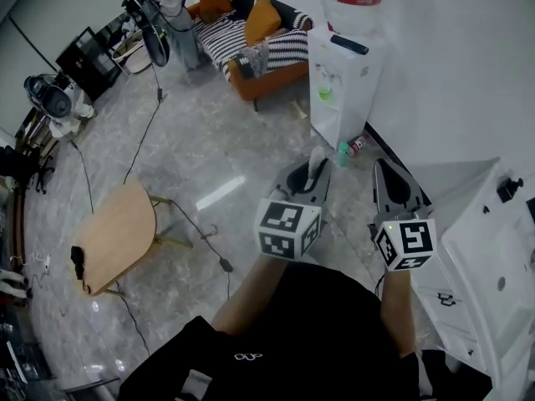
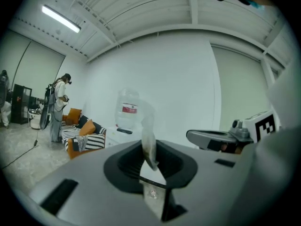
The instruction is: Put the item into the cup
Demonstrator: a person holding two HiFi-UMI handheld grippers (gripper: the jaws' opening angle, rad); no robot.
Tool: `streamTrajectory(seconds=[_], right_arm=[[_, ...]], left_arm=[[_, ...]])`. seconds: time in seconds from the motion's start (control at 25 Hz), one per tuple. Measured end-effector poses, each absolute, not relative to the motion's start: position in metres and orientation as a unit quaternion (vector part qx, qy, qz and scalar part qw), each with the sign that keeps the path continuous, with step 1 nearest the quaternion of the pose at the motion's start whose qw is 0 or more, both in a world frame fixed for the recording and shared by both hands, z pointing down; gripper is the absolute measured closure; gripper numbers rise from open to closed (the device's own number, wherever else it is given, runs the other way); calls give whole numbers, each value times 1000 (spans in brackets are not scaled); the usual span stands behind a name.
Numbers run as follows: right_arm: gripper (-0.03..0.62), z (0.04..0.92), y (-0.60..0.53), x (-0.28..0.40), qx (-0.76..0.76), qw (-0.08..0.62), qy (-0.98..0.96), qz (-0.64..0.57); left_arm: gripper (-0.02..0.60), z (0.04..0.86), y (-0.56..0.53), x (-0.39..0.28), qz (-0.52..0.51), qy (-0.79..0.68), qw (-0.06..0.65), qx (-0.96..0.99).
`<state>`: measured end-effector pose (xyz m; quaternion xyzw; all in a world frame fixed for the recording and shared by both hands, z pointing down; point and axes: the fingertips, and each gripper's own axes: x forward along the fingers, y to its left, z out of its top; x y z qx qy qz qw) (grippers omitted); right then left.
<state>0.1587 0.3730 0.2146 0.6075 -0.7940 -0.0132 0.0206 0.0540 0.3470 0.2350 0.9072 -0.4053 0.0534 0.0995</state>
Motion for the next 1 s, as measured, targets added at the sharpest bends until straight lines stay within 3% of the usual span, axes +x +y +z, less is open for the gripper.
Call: streamTrajectory(seconds=[0.44, 1.0], right_arm=[[585, 250, 278, 149, 632, 35, -770, 78], [585, 253, 95, 58, 564, 105, -815, 80]], left_arm=[[522, 263, 221, 59, 64, -381, 173, 906], [522, 300, 61, 18, 56, -386, 242, 889]])
